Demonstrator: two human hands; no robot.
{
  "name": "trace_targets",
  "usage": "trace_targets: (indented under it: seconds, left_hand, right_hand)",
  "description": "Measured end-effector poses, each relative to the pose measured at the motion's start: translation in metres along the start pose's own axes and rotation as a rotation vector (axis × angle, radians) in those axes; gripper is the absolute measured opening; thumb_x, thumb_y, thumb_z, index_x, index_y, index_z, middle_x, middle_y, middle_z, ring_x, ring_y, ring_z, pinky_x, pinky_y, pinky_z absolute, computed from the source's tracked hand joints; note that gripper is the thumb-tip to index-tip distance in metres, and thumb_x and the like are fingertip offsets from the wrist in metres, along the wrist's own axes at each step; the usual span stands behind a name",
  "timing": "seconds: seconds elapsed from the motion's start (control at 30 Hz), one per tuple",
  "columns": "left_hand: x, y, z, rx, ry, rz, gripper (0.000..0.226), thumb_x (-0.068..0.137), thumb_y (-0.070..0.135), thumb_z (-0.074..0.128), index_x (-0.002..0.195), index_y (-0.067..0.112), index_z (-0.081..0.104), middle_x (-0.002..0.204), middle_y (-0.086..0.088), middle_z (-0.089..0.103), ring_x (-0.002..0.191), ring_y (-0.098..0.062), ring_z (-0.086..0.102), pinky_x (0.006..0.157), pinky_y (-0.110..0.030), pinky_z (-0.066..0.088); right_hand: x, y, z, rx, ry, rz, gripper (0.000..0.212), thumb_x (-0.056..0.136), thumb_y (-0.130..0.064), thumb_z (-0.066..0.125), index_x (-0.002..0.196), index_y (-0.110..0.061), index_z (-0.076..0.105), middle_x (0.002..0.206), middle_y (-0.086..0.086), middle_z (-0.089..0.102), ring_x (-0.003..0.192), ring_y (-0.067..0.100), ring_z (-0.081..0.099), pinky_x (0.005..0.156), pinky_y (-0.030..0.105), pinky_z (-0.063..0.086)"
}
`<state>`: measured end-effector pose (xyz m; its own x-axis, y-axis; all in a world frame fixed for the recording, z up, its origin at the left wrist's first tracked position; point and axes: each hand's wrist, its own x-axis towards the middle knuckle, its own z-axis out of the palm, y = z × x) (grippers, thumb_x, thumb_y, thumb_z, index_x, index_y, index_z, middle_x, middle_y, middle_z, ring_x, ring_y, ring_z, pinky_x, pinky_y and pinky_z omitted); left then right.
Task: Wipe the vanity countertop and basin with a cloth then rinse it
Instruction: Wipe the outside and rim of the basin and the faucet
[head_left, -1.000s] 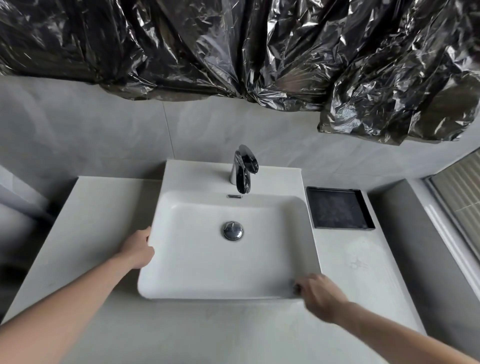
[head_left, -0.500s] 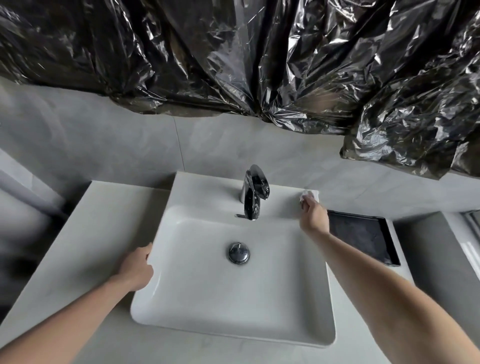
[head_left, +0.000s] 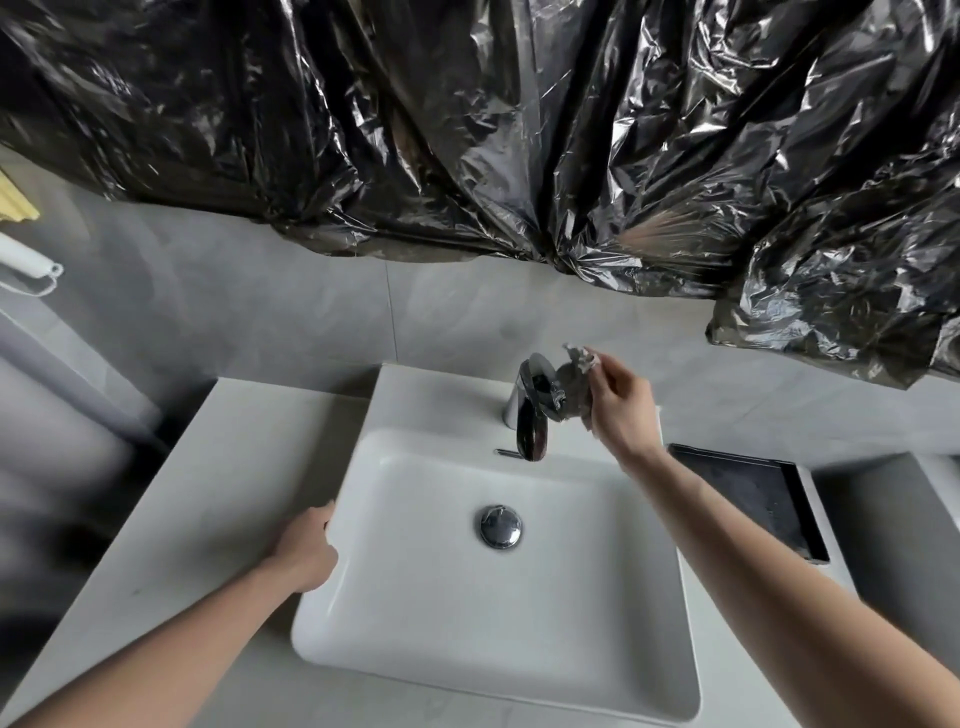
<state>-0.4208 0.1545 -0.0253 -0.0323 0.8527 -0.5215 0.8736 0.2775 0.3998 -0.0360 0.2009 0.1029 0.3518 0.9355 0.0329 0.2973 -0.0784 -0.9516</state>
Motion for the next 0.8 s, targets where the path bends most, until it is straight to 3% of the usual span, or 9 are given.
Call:
trace_targets:
  seconds: [0.07,0.13,0.2,0.27,0.33,0.43,0.53,0.67,0.8]
  left_hand:
    - [0.000,-0.002,-0.001,-0.014,0.000,0.007,0.073,0.076,0.001,0.045,0.143,0.028,0.053,0.136,0.007,0.063,0.127,-0.021,0.058,0.103,-0.028,0.047]
    - [-0.001,0.000,-0.003,-0.013,-0.002,0.015,0.071,0.075,0.001,0.045,0.139,0.029,0.055,0.132,0.007,0.066,0.123,-0.021,0.060,0.099,-0.026,0.049]
    - [-0.002,0.000,-0.003,-0.012,0.006,0.013,0.072,0.075,0.002,0.045,0.141,0.029,0.054,0.131,0.007,0.066,0.122,-0.022,0.061,0.099,-0.026,0.049]
    - [-0.003,0.001,-0.002,-0.004,0.012,0.019,0.073,0.075,0.002,0.045,0.143,0.027,0.052,0.134,0.006,0.065,0.125,-0.023,0.059,0.103,-0.028,0.047]
    - [-0.005,0.002,-0.002,0.003,0.013,0.025,0.073,0.076,0.002,0.045,0.144,0.028,0.051,0.134,0.006,0.064,0.126,-0.023,0.059,0.103,-0.027,0.047]
    - [-0.006,0.003,-0.004,0.006,0.016,0.030,0.070,0.077,0.002,0.045,0.142,0.029,0.053,0.133,0.006,0.065,0.125,-0.023,0.059,0.102,-0.026,0.047]
    - [-0.005,0.002,-0.004,0.006,0.027,0.036,0.072,0.077,0.003,0.046,0.145,0.027,0.050,0.138,0.005,0.062,0.130,-0.023,0.056,0.106,-0.027,0.045]
    - [-0.007,0.005,-0.003,-0.003,0.034,0.051,0.067,0.079,0.000,0.047,0.140,0.026,0.054,0.135,0.002,0.064,0.127,-0.024,0.057,0.102,-0.025,0.045]
    - [-0.003,0.001,-0.001,-0.018,0.021,0.044,0.065,0.078,0.001,0.047,0.136,0.027,0.058,0.127,0.004,0.068,0.121,-0.024,0.061,0.097,-0.025,0.049]
  right_hand:
    - [-0.008,-0.023,-0.002,-0.176,-0.077,-0.173,0.027,0.106,-0.032,0.048,0.120,-0.026,0.070,0.071,-0.007,0.065,0.059,0.008,0.058,0.058,0.023,0.049]
    - [-0.021,-0.032,0.002,-0.390,-0.256,-0.323,0.030,0.104,-0.035,0.045,0.121,-0.026,0.068,0.094,-0.001,0.072,0.090,0.016,0.069,0.083,0.032,0.055]
    - [-0.037,-0.025,0.015,-0.596,-0.425,-0.491,0.030,0.106,-0.028,0.045,0.117,-0.015,0.069,0.131,0.004,0.065,0.134,0.023,0.051,0.107,0.033,0.045]
    - [-0.043,-0.020,0.024,-0.683,-0.431,-0.594,0.030,0.107,-0.020,0.044,0.117,-0.005,0.067,0.144,0.006,0.054,0.146,0.026,0.034,0.116,0.036,0.037]
    - [-0.034,-0.021,0.028,-0.696,-0.394,-0.581,0.030,0.104,-0.012,0.040,0.117,0.001,0.063,0.141,0.009,0.054,0.140,0.028,0.039,0.114,0.041,0.038]
    - [-0.017,-0.028,0.037,-0.759,-0.324,-0.491,0.047,0.095,-0.019,0.033,0.129,0.003,0.056,0.144,0.015,0.052,0.136,0.031,0.043,0.119,0.045,0.031]
    - [-0.022,-0.036,0.044,-0.710,-0.243,-0.409,0.046,0.091,-0.025,0.029,0.124,-0.004,0.054,0.128,0.010,0.053,0.115,0.031,0.052,0.103,0.043,0.044]
    - [-0.049,-0.026,0.037,-0.767,-0.180,-0.429,0.063,0.090,-0.012,0.034,0.154,-0.009,0.033,0.159,0.005,0.037,0.122,0.037,0.057,0.092,0.035,0.046]
    - [-0.083,-0.001,0.014,-0.759,-0.169,-0.394,0.096,0.078,0.015,0.047,0.160,-0.028,0.024,0.168,-0.014,0.017,0.123,0.031,0.059,0.078,0.037,0.054]
